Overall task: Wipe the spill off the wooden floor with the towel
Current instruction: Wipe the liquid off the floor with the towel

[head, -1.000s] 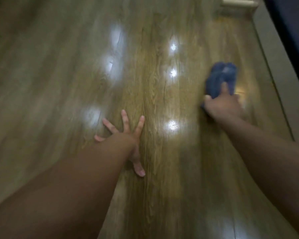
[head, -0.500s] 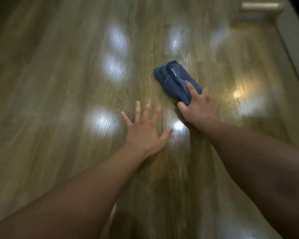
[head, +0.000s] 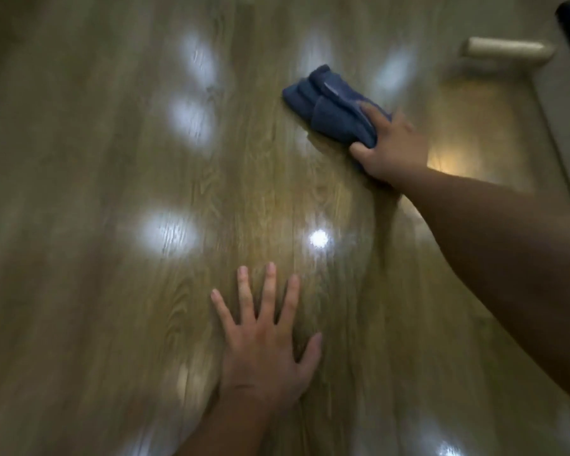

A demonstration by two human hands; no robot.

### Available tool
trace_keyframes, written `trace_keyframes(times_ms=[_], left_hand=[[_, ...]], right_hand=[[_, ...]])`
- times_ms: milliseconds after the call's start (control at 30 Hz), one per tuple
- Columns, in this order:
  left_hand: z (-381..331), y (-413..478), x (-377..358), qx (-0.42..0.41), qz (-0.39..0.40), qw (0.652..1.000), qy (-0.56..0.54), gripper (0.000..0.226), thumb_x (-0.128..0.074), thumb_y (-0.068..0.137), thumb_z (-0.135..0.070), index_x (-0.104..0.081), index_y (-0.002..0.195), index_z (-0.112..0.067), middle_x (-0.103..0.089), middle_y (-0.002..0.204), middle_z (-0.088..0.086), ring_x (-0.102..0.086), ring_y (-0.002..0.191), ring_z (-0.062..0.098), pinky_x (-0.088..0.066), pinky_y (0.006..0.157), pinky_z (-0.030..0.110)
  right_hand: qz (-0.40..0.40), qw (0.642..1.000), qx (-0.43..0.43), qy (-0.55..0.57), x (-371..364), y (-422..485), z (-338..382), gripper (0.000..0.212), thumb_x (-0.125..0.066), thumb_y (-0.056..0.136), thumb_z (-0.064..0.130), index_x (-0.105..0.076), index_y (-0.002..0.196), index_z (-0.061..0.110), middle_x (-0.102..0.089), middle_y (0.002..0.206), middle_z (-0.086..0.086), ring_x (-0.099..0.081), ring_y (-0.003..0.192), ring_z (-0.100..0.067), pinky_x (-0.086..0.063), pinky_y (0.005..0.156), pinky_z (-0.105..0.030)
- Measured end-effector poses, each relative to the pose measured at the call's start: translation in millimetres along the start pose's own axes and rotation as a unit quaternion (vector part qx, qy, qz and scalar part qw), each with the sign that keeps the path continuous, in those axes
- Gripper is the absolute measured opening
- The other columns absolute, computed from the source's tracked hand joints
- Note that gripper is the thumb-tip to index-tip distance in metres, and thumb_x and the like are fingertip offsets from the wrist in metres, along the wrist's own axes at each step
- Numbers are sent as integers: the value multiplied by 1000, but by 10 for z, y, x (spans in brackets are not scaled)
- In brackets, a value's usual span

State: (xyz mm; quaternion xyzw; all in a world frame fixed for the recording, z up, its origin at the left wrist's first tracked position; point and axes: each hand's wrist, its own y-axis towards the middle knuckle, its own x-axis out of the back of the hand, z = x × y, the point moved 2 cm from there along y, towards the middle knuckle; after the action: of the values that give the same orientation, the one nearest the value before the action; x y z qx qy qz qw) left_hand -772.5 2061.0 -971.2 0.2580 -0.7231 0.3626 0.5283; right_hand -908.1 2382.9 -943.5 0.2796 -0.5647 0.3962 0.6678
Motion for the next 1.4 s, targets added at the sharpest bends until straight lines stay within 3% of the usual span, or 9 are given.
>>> trace_keyframes(times_ms=[133, 233, 333, 433, 633, 800, 933, 1200, 1400], left_hand=[[47, 5, -15, -4, -4, 1000, -7, 85, -45, 81, -69, -43, 149, -18, -28, 159, 16, -16, 146, 51, -14, 105, 80], [30, 2, -19, -11, -17, 1000, -5, 85, -45, 80, -68, -44, 148, -17, -29, 159, 18, -18, 145, 52, -13, 105, 80], [33, -2, -5, -7, -13, 1000, -14, 84, -45, 82, -68, -43, 149, -17, -27, 160, 17, -15, 146, 51, -12, 106, 79], [21, -19, -23, -5, -10, 1000, -5, 84, -43, 83, -68, -40, 150, -18, -25, 161, 16, -12, 147, 50, -9, 108, 78], [8, -22, -15, -13, 4, 1000, 19, 84, -29, 87, -71, -29, 155, -22, -18, 163, 14, -6, 149, 47, -7, 109, 76], [12, -49, 15, 2, 17, 999, 32, 87, -7, 85, -75, 5, 157, -28, 11, 165, 9, 19, 147, 42, 5, 111, 72], [28, -53, 11, 4, 17, 999, 27, 88, -4, 83, -76, 8, 156, -29, 15, 165, 8, 20, 147, 41, 6, 111, 72], [2, -131, 33, -2, 16, 999, 51, 87, -8, 85, -80, 3, 157, -31, 8, 166, 7, 12, 149, 42, 4, 112, 72], [-69, -449, 321, -13, 185, 978, 94, 112, -41, 65, -93, 7, 154, -43, 9, 165, 9, 3, 148, 46, -12, 118, 63]], right_hand=[[-60, 981, -177, 47, 308, -245, -1309, 78, -52, 78, 54, -19, 149, 46, -50, 141, -16, -54, 122, -40, -46, 102, -51], [-71, 923, -376, 43, 323, -613, -2165, 91, -42, 72, 68, -11, 152, 37, -32, 154, -24, -40, 133, -51, -35, 109, -62], [-75, 899, -429, 40, 274, -708, -2001, 85, -37, 78, 68, -10, 152, 36, -29, 153, -22, -37, 132, -54, -34, 105, -67], [-81, 923, -373, 45, 196, -889, -1316, 76, -37, 88, 64, -13, 154, 37, -30, 151, -19, -38, 133, -48, -34, 105, -63], [4, 997, -54, 50, -11, -2655, -766, 83, -57, 77, 53, -22, 152, 48, -49, 119, -17, -56, 101, -35, -47, 82, -40], [10, 998, -48, 47, -69, -4472, -1005, 89, -56, 63, 54, -31, 147, 46, -63, 93, -24, -65, 67, -37, -57, 62, -41], [-30, 996, -28, 76, -197, -4433, -1050, 89, -60, 58, 47, -36, 143, 41, -56, 98, -26, -59, 77, -40, -55, 64, -48], [-43, 998, -26, 23, -246, -4531, -1121, 82, -50, 66, 58, -40, 144, 33, -50, 97, -20, -52, 79, -36, -44, 67, -36], [-47, 998, -38, 4, -241, -4570, -1102, 81, -54, 76, 59, -29, 151, 40, -46, 117, -15, -50, 105, -35, -44, 88, -43]])
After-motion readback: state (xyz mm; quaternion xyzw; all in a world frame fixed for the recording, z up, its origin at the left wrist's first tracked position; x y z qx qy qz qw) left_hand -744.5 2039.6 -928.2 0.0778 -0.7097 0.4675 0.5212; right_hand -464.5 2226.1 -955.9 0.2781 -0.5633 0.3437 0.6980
